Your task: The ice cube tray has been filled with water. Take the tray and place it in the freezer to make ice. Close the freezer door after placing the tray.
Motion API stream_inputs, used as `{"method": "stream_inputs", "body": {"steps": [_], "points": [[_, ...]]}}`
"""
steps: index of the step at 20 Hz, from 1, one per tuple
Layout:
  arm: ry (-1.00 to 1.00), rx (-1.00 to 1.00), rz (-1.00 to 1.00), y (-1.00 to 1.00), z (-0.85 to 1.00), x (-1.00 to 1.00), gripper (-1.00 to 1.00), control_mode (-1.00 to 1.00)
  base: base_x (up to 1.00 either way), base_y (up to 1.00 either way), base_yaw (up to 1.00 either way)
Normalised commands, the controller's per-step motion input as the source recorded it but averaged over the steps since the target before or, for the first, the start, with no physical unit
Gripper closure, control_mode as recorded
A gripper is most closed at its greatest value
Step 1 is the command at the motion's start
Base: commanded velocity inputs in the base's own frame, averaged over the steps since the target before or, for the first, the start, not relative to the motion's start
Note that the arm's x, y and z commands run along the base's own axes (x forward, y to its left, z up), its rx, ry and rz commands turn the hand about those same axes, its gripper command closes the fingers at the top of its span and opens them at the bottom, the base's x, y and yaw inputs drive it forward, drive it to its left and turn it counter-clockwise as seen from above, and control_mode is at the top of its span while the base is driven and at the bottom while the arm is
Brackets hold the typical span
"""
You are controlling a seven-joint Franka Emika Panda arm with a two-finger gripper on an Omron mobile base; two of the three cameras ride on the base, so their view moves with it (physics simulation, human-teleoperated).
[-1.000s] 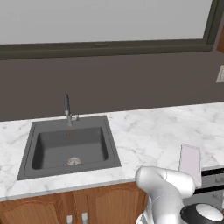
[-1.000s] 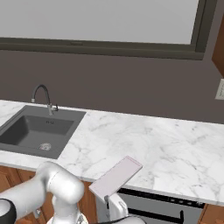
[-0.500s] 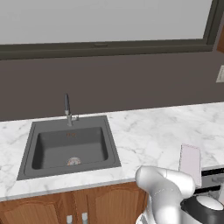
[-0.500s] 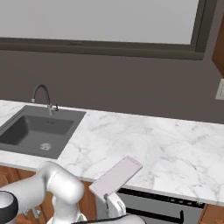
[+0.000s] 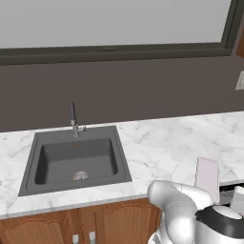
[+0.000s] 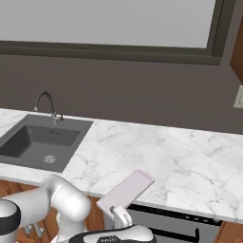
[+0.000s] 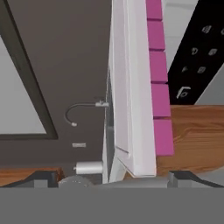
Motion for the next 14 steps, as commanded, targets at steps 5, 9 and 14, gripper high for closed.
{"method": "stream_inputs", "body": {"steps": [5, 9, 14], "points": [[0.00, 0.00, 0.00, 0.02, -0.11, 0.21, -1.00, -1.00, 0.00, 0.00, 0.00], [0.00, 0.00, 0.00, 0.00, -0.12, 0.14, -1.00, -1.00, 0.00, 0.00, 0.00], [0.00, 0.00, 0.00, 0.00, -0.11, 0.10, -1.00, -1.00, 0.00, 0.00, 0.00]]}}
